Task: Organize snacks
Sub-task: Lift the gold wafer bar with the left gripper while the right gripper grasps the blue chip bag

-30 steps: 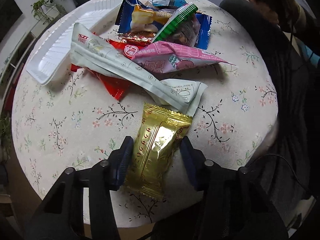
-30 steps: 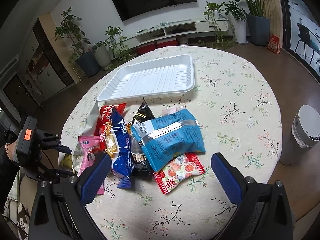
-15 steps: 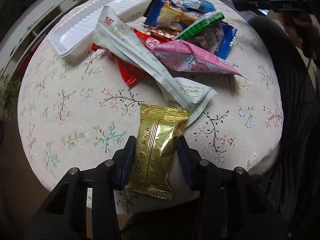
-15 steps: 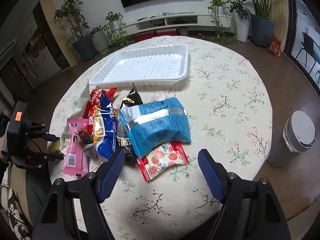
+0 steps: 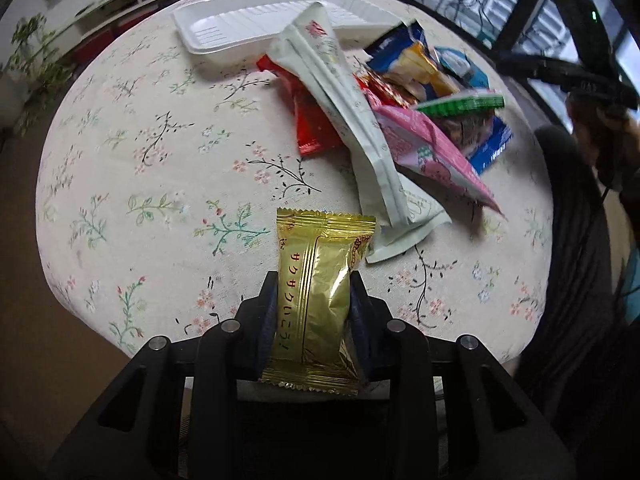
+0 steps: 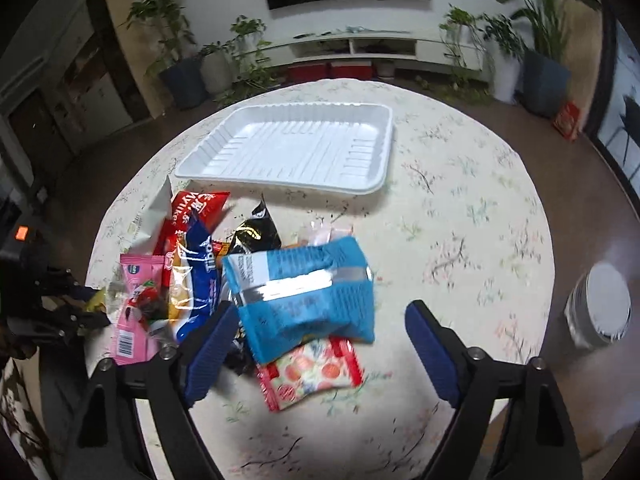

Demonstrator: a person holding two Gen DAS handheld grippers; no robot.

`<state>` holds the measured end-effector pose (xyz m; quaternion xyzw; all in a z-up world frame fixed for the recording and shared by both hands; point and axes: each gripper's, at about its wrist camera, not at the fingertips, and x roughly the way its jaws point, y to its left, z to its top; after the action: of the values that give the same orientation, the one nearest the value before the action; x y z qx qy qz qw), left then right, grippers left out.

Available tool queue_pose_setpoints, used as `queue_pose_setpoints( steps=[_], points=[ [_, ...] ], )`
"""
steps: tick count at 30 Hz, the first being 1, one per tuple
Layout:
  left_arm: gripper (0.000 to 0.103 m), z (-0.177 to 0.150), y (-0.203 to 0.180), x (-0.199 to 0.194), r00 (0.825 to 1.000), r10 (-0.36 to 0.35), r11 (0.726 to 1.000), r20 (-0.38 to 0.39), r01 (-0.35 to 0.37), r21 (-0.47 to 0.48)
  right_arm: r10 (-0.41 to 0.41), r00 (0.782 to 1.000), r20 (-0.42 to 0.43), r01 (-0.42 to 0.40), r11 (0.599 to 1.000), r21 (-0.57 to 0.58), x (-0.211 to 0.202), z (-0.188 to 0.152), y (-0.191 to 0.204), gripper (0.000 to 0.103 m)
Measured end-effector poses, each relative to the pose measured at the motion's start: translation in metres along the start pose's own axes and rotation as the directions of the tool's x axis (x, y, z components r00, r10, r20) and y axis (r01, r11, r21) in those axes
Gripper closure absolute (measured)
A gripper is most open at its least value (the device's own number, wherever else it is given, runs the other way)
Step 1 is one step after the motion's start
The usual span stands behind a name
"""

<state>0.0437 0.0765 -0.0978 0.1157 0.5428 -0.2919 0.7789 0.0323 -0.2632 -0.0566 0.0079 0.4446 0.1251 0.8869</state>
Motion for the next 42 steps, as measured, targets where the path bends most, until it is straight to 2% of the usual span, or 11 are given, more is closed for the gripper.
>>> queue_pose_setpoints(
  steps=[5, 9, 14, 19, 22, 24, 27, 35, 42],
  points=[
    [0.073, 0.002, 0.000, 0.001, 1.000, -0.001, 0.999, 0.017, 0.002, -0.039, 0.040, 0.996, -0.077, -0.045, 0.997, -0.066, 0.031, 0.005, 0.007, 0.012],
    [0.073, 0.005, 0.000, 0.003, 1.000, 0.008, 0.999, 0.013, -0.008, -0.043, 0.034, 0.995, -0.094, -0.038, 0.999, -0.033, 0.046, 0.010, 0.003, 0.012],
    [0.073, 0.003, 0.001, 0.002, 1.000, -0.003, 0.997, 0.026, 0.005, -0.074, 0.087, 0.991, -0.101, -0.088, 0.996, 0.004, 0.052, 0.014, -0.005, 0.013],
    [0.073, 0.002, 0.001, 0.001, 1.000, 0.001, 0.996, 0.031, 0.002, -0.085, 0.143, 0.984, -0.106, -0.141, 0.990, 0.026, 0.053, 0.012, -0.012, 0.025],
    [0.073, 0.002, 0.001, 0.001, 1.000, 0.005, 0.996, 0.031, -0.002, -0.089, 0.148, 0.981, -0.125, -0.147, 0.989, 0.017, 0.056, 0.011, -0.011, 0.029],
    [0.073, 0.003, 0.000, 0.002, 1.000, 0.007, 0.996, 0.030, -0.004, -0.090, 0.151, 0.980, -0.126, -0.152, 0.988, 0.005, 0.056, 0.012, -0.009, 0.038],
    [0.073, 0.003, -0.001, 0.002, 0.999, 0.012, 0.995, 0.032, -0.009, -0.095, 0.148, 0.981, -0.127, -0.150, 0.989, -0.007, 0.055, 0.011, -0.008, 0.041],
    [0.073, 0.001, 0.000, 0.002, 0.999, 0.006, 0.993, 0.051, 0.000, -0.115, 0.138, 0.986, -0.089, -0.139, 0.990, 0.001, 0.040, 0.005, -0.010, 0.044],
    [0.073, -0.002, 0.008, -0.007, 0.996, 0.000, 0.988, 0.095, 0.014, -0.153, 0.157, 0.988, 0.008, -0.157, 0.985, 0.075, 0.010, 0.008, -0.022, 0.044]
  ],
)
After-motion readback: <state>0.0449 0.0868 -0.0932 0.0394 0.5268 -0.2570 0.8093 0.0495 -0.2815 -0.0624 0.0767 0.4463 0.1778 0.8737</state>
